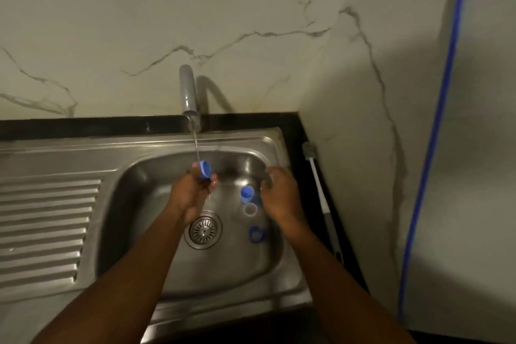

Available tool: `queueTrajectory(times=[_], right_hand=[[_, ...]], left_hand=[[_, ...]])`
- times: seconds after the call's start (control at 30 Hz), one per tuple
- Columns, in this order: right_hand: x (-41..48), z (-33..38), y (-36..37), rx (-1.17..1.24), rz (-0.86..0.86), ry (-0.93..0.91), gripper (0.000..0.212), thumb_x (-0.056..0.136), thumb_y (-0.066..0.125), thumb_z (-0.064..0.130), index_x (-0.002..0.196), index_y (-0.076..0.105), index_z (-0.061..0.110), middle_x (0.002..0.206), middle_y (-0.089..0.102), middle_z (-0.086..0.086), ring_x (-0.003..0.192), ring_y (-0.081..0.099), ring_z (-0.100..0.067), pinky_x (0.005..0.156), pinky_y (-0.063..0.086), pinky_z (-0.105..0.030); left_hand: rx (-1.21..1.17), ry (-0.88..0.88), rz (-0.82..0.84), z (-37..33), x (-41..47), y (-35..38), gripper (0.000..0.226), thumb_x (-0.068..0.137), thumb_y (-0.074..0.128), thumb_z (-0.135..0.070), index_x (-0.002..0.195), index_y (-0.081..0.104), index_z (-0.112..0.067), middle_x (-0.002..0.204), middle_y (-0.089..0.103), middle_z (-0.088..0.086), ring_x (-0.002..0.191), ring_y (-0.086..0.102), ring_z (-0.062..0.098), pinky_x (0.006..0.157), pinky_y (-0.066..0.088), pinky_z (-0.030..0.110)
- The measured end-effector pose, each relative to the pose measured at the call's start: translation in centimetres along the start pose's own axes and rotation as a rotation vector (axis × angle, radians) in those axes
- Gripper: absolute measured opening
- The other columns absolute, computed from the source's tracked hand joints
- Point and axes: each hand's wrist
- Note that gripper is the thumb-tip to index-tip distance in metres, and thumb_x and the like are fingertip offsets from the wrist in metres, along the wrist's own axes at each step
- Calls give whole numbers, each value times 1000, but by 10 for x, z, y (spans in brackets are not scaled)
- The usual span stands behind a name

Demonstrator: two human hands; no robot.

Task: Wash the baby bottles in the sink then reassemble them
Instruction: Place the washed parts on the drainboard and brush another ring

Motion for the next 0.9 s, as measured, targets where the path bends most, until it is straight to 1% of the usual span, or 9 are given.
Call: queueTrajectory(times=[0.07, 0.23, 0.37, 0.43, 0.53, 0.63, 0.7, 0.77, 0.9], right_hand=[[4, -32, -37, -187, -87, 38, 34, 91, 52, 8, 122, 63, 10, 122, 62, -15, 114, 58, -34, 96, 46, -37], [-9, -80, -59, -574, 23, 129, 31, 101, 37, 10, 127, 55, 8, 123, 56, -13, 110, 54, -31, 91, 46, -38], [-7, -93, -58, -575, 11, 99, 36, 101, 40, 12, 137, 46, 11, 122, 55, -15, 110, 54, -29, 91, 47, -38], [-3, -95, -56, -529, 24, 115, 39, 100, 43, 11, 139, 42, 10, 120, 58, -16, 107, 57, -31, 89, 50, -39], [1, -89, -54, -505, 29, 103, 33, 99, 45, 9, 131, 49, 7, 118, 62, -17, 106, 59, -34, 89, 51, -42], [0, -60, -57, -244, 94, 85, 33, 97, 46, 9, 129, 56, 6, 120, 63, -20, 110, 60, -36, 93, 50, -39], [-11, -23, -57, 61, 142, 103, 29, 97, 44, 7, 120, 61, 8, 102, 66, -18, 86, 66, -32, 76, 54, -38], [-30, 16, -54, 459, 317, 202, 29, 98, 39, 6, 116, 61, 11, 80, 58, -11, 53, 52, -17, 46, 45, -30], [-58, 60, -44, 989, 704, 447, 36, 97, 34, 6, 125, 55, 13, 70, 48, -5, 41, 37, -5, 32, 28, -15]], left_hand=[[-160, -45, -24, 3, -1, 7, 16, 100, 55, -13, 109, 59, -1, 98, 62, 14, 87, 63, 19, 66, 60, 24], [-282, -80, -73, -6, -11, 19, 14, 101, 53, -16, 100, 58, -3, 103, 58, 14, 90, 60, 18, 76, 57, 25], [-309, -105, -66, -19, -19, 12, 25, 99, 58, -24, 116, 58, -6, 113, 59, 14, 93, 61, 18, 83, 55, 26], [-347, -93, -45, -27, -23, 12, 32, 96, 61, -26, 120, 57, -7, 111, 58, 13, 93, 58, 18, 89, 53, 26], [-340, -100, -7, -35, -29, 15, 32, 94, 64, -29, 115, 57, -5, 98, 55, 12, 83, 55, 17, 83, 52, 29], [-262, -119, 15, -37, -26, 16, 26, 96, 60, -32, 101, 58, -7, 85, 51, 9, 73, 50, 16, 95, 47, 33], [-238, -141, 34, -38, -22, 14, 28, 96, 59, -35, 103, 60, -8, 84, 52, 8, 74, 50, 16, 106, 42, 37], [-232, -164, 52, -40, -17, 12, 30, 98, 56, -36, 105, 60, -7, 88, 55, 9, 80, 54, 18, 109, 40, 41], [-217, -170, 130, -49, -9, 16, 25, 100, 50, -26, 104, 61, -4, 96, 68, 15, 93, 66, 26, 102, 47, 43]])
Point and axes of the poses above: each hand's wrist, its own x-axis towards the middle knuckle, its own y-axis out of the palm, z = x × y
